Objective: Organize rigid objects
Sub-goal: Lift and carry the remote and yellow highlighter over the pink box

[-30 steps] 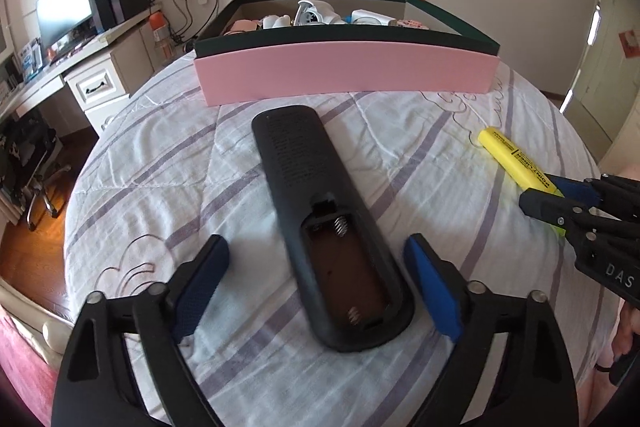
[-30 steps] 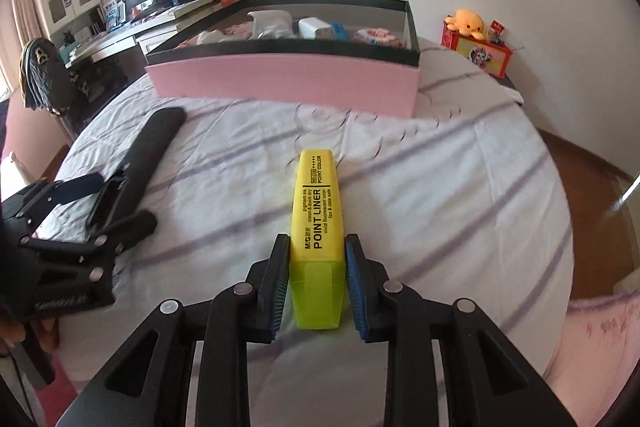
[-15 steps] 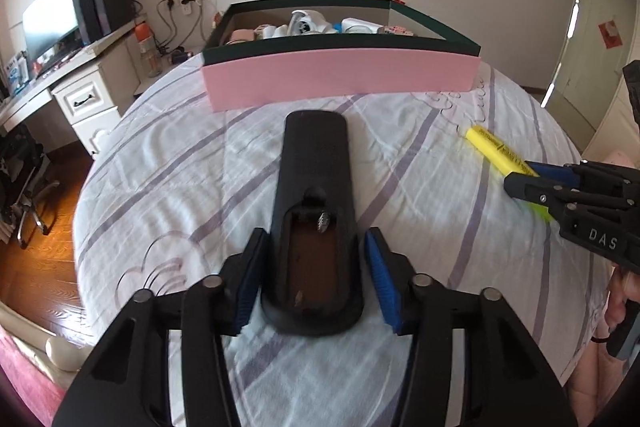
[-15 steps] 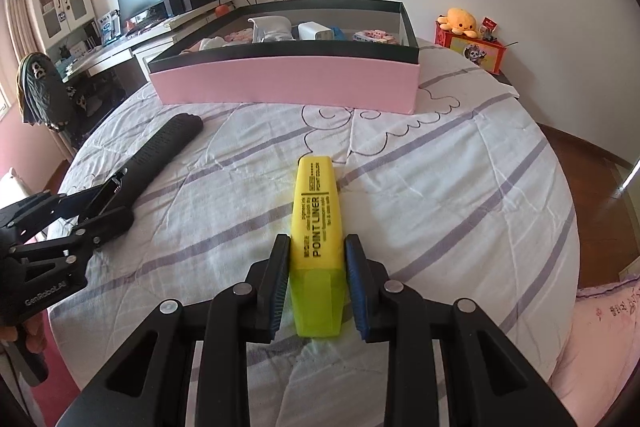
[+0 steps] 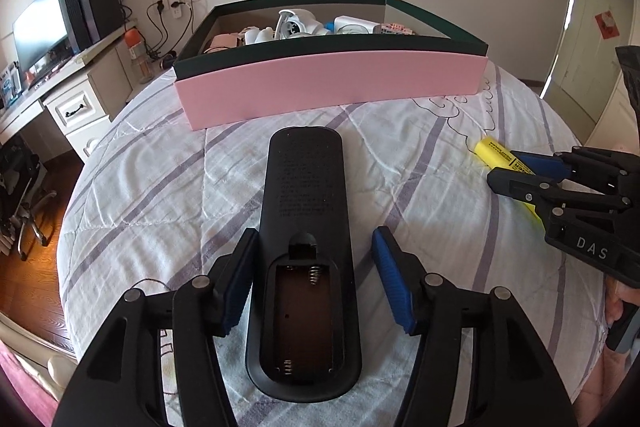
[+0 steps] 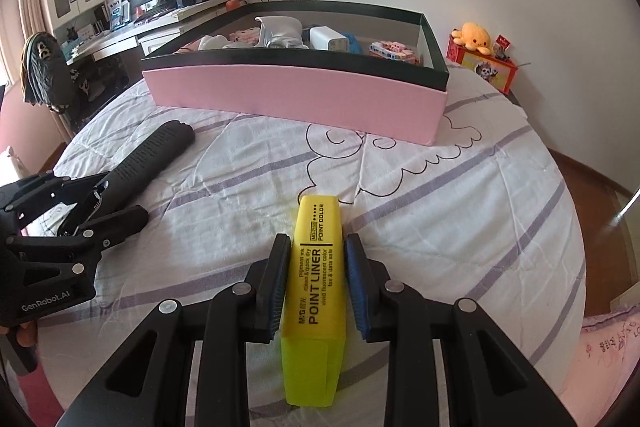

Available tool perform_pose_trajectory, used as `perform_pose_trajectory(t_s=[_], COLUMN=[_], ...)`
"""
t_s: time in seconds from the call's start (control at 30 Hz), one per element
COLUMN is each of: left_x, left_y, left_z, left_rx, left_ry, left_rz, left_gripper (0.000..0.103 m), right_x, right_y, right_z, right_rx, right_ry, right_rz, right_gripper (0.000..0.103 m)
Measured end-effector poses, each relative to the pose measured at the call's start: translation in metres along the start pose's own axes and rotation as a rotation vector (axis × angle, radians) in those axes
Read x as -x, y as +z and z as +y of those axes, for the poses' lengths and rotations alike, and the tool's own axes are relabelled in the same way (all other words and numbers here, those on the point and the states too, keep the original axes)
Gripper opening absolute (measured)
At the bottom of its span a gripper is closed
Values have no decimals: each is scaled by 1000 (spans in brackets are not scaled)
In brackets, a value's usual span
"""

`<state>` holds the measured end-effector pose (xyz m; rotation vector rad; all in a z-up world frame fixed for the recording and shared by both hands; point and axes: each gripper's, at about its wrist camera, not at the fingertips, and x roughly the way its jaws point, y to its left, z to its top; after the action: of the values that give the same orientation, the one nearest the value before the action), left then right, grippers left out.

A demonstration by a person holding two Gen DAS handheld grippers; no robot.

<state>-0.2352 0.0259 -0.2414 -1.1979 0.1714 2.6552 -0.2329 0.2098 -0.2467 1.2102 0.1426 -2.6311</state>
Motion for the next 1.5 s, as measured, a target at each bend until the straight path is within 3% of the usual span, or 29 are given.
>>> perform_pose_trajectory(t_s=[0.13,0.2,0.57,0.87,1.07,1.5], left_x=[2,3,5,8,10,16], left_y=[-2,-3,-5,-6,-7,-7], left_z=[-1,-2,-5,-7,-7,-2], left_rx=[-1,-8,-22,-28,-30,-7], left_ry=[5,9,25,40,11,-83], left_rz=[-14,-24,-36,-54,-62,-42], left_gripper=[53,44,44,44,44,44], right_x=[1,1,1,4,5,12], right_y=[-1,-1,-2,-5,-6,-6], right_z=[-1,-1,0,10,10,-1], right_rx=[-4,-3,1,53,57,-21], right_ry=[4,3,-4,-66,-67,82], right_rz=[-4,-5,-11,-23,-28,-23], right_gripper=[28,28,28,26,26,26])
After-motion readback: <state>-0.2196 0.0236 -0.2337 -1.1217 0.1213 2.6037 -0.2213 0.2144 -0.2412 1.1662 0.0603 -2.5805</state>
